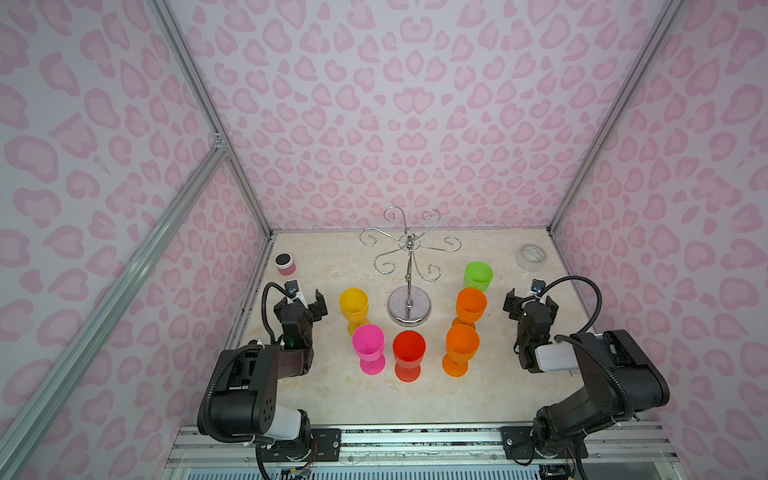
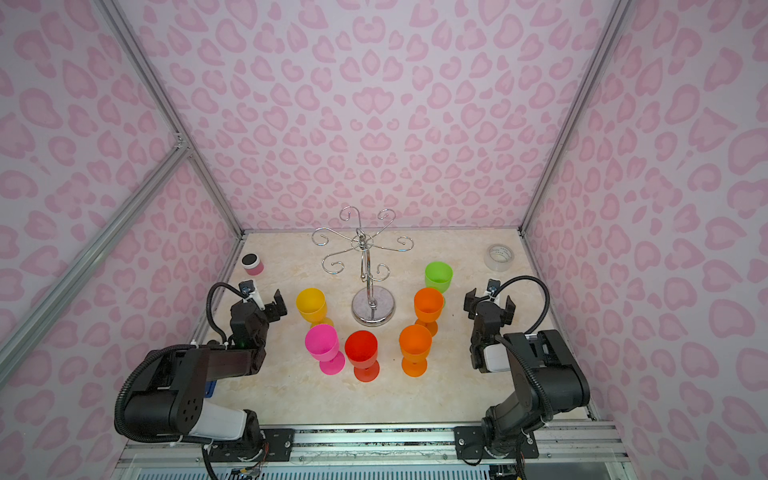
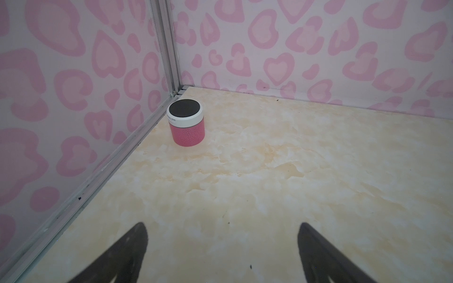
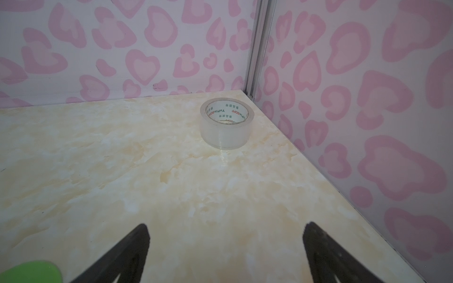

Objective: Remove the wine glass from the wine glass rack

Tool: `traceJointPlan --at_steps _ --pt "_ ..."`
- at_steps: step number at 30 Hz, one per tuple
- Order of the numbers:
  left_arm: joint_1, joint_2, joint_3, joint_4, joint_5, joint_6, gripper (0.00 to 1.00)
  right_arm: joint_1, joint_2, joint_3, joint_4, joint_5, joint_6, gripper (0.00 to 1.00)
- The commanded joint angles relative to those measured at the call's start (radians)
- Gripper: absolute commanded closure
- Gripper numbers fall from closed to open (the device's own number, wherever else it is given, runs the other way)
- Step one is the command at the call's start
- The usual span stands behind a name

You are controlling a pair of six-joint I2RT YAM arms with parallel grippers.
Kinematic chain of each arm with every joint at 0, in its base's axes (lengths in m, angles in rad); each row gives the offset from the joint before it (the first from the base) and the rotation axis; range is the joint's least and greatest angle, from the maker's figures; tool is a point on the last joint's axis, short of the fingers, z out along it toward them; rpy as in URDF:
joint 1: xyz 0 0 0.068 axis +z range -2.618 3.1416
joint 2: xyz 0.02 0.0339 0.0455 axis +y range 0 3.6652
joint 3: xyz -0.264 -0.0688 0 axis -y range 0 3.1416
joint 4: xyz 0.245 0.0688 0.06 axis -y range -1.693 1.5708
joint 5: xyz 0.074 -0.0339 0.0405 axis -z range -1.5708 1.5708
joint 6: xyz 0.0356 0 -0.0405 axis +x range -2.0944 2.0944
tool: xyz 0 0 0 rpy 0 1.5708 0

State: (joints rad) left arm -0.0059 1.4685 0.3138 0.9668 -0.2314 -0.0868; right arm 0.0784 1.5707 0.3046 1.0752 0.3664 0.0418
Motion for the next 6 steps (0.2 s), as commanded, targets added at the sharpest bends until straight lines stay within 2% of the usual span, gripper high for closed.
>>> traceJointPlan --at_steps 1,6 --pt "0.001 0.007 0.006 0.037 -0.008 0.001 0.03 0.001 0.005 0.001 0.029 0.012 0.0 0.02" --pt "0.001 0.002 -0.002 0.047 -0.008 0.001 0.03 0.001 0.005 0.001 0.029 0.012 -0.001 0.02"
